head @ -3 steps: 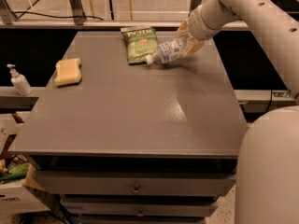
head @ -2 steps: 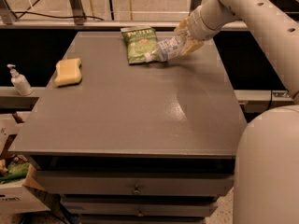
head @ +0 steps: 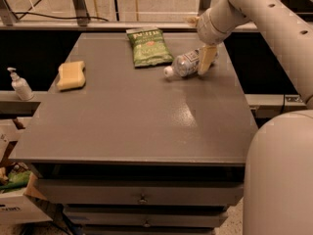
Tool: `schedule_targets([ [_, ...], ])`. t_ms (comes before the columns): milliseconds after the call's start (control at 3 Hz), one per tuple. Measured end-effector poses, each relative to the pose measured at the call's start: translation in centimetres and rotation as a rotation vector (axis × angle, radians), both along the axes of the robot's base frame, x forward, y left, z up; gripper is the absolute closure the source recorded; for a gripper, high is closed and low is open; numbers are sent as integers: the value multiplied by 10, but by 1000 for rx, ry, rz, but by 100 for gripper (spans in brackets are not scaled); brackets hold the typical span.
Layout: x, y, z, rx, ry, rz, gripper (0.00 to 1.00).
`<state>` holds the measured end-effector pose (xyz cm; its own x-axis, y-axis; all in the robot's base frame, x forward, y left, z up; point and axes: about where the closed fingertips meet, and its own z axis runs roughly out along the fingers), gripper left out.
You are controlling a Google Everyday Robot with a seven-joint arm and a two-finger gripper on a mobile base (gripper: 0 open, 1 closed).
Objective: Move blue plastic bottle near green jalapeno chip bag
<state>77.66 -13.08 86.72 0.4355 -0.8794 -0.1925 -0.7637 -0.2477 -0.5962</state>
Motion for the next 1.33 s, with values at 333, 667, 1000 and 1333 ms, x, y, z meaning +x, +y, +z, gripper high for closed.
schedule_targets([
  [333,4,18,13,30,-28,35,0],
  [667,12,50,39,88,-103,84,0],
  [1000,17,65,54,118,-150,103,0],
  [1333,17,58,48,99,-164,79,0],
])
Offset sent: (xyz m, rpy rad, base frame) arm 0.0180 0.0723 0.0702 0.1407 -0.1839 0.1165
